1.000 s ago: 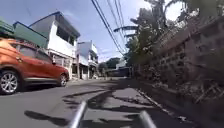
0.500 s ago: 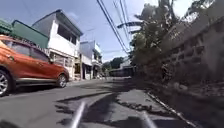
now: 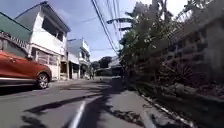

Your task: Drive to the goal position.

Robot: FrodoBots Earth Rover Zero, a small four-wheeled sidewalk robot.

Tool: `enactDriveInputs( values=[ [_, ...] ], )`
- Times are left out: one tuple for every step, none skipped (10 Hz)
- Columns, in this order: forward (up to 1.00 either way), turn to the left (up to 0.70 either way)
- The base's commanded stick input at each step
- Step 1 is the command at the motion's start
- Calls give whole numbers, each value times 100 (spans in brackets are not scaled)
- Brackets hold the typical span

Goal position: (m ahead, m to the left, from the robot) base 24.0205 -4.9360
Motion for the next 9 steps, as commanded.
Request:
enactDriveInputs(
  values=[
    [100,0],
    [100,0],
    [100,0],
    [100,-5],
    [100,-24],
    [100,-36],
    [100,-39],
    [100,-39],
    [100,-38]
  ],
)
